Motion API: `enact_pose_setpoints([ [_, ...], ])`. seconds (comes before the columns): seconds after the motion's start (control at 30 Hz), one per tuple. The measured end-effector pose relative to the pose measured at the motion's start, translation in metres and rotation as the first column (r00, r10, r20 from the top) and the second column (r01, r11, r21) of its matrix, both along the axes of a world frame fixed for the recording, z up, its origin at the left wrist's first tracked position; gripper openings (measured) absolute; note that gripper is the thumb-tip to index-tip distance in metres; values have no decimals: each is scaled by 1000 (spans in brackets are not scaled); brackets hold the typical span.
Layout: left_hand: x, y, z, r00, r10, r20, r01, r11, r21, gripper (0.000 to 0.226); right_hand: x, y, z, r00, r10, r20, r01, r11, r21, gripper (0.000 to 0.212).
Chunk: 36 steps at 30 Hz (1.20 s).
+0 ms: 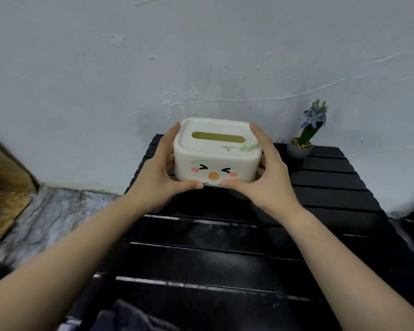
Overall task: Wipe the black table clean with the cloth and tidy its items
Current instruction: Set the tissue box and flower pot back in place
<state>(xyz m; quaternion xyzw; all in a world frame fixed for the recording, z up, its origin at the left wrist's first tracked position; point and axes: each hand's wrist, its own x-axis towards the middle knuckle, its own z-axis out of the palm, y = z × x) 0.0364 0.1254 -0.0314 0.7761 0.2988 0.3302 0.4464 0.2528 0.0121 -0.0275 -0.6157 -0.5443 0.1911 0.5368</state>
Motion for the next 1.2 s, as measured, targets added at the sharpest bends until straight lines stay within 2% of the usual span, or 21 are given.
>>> enact_pose_setpoints([
  [0.33,-34,-41,-19,991,72,-113,-74,997,-15,124,-29,-30,-20,1000,29,0,-29,994,-103,113],
  [0.6,-36,-40,-29,992,68,-103,-75,995,-65,122,-30,-28,-22,999,37,24,-33,987,-159,114],
  [0.87,-41,-41,-21,985,94,-144,-97,995,-8,128,-29,-34,-17,994,-3,109,25,980,-199,131],
  [0.97,-43,-49,-7,967,244,-75,-244,970,-1,109,-24,-45,-11,990,-42,132,68,977,-204,118],
  [1.07,-36,-61,14,929,367,48,-370,918,145,68,-13,-58,-5,978,-118,173,142,981,-134,87],
  [1.13,-23,-72,31,916,381,128,-401,887,230,39,-1,-66,-1,956,-199,216,221,972,-82,71],
  [1.2,-4,-86,46,927,340,157,-372,885,280,21,13,-72,3,927,-269,263,292,955,-51,58],
])
